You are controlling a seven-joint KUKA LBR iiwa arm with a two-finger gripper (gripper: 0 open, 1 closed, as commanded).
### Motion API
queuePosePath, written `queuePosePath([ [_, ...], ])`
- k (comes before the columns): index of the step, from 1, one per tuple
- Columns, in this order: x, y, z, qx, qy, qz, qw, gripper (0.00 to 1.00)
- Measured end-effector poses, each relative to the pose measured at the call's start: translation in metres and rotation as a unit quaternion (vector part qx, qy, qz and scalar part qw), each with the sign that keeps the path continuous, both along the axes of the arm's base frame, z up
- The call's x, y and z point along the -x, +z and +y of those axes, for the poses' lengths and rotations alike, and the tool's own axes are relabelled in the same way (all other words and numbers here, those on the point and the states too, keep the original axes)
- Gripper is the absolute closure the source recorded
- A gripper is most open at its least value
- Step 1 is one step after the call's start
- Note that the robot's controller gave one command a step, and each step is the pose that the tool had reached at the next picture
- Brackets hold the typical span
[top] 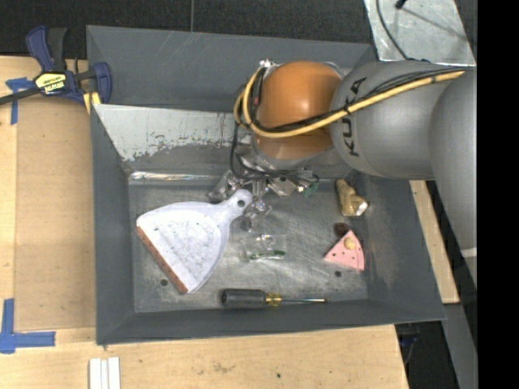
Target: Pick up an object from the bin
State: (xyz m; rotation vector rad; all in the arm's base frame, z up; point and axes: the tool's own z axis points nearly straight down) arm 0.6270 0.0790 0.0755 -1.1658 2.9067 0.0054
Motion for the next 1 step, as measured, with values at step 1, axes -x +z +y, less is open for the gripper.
queuePosePath([
  [1,0.0011,0.003,-0.0001,0.0,0.0,0.0007,1.0,1.0],
])
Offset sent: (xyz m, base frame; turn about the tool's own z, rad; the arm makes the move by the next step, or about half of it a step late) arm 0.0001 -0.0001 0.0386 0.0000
